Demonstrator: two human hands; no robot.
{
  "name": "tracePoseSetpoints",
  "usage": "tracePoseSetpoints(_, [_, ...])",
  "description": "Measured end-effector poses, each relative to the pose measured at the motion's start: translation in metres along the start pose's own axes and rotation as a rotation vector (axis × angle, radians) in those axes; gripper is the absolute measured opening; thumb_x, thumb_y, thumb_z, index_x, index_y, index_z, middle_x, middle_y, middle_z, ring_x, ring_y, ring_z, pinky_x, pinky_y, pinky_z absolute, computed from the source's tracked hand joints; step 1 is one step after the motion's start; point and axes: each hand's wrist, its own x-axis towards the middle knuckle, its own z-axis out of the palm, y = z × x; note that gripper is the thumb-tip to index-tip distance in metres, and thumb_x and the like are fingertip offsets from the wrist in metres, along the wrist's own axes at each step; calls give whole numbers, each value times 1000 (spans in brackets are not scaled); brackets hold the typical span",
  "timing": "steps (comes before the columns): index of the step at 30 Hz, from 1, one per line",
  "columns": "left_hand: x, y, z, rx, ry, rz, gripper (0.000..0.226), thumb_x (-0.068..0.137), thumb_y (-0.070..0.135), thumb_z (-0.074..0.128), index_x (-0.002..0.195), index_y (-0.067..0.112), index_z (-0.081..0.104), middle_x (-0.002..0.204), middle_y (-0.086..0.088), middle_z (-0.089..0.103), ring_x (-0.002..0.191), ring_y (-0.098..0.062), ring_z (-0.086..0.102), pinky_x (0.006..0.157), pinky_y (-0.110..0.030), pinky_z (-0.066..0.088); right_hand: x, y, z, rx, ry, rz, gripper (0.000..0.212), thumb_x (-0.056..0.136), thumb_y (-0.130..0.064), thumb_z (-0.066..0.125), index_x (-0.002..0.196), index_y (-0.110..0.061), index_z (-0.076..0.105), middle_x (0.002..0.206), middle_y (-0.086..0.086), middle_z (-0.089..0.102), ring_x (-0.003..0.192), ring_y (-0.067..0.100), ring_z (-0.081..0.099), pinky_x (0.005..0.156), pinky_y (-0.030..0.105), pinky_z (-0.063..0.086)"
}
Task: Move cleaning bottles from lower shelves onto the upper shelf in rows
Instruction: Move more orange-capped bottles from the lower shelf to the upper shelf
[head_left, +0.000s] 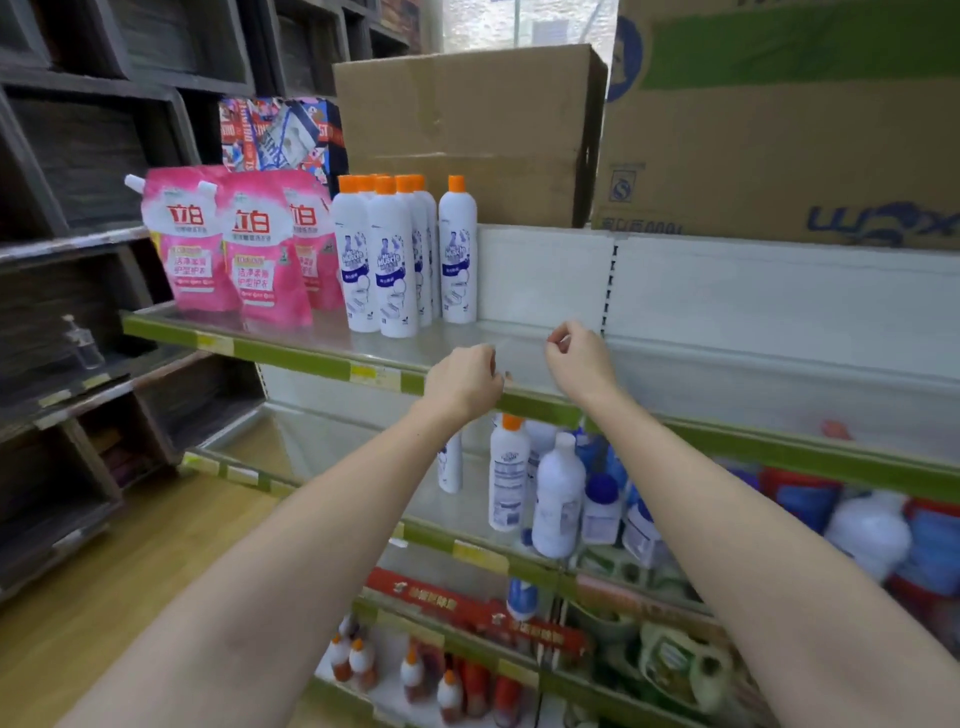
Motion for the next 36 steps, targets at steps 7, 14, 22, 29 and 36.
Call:
tracePoseSetpoints(7, [-78, 3, 52, -113, -158, -30, 11, 92, 19, 47, 83, 14, 45, 89, -14, 63, 85, -36, 58, 66, -37, 43, -106, 39, -25, -53, -34, 90, 6, 95, -11, 54, 95, -9, 60, 88, 8, 64, 86, 29, 59, 73, 37, 45])
tracePoseSetpoints(14, [-135, 22, 107, -211, -280, -40, 26, 93, 18, 47, 69, 18, 37, 72, -7, 53, 71, -31, 51, 58, -33, 35, -181, 97, -47, -156, -82, 284, 6, 97, -17, 55, 91, -16, 55, 91, 5, 64, 90, 28, 60, 72, 34, 42])
tracePoseSetpoints(22, [-147, 38, 124, -261, -297, -87, 15, 91, 19, 55, 82, 7, 58, 86, -13, 66, 83, -33, 63, 72, -41, 52, -198, 128, -50, -115, -139, 327, 5, 99, -21, 53, 96, -17, 55, 100, 5, 62, 91, 26, 58, 72, 37, 46])
tracePoseSetpoints(29, [-147, 27, 126, -334, -230, -271, 12, 91, 20, 60, 83, 11, 61, 80, -4, 64, 80, -26, 61, 69, -31, 46, -196, 142, -27, -31, -235, 321, 5, 99, -16, 56, 103, -14, 59, 101, 4, 63, 94, 20, 59, 80, 33, 48])
tracePoseSetpoints(36, [-148, -11, 136, -365, -113, -385, 11, 90, 17, 62, 94, 7, 67, 86, -6, 67, 82, -25, 63, 71, -33, 50, -191, 145, 22, 67, -321, 346, 13, 98, -18, 59, 110, -21, 60, 109, -2, 65, 102, 20, 61, 90, 36, 52])
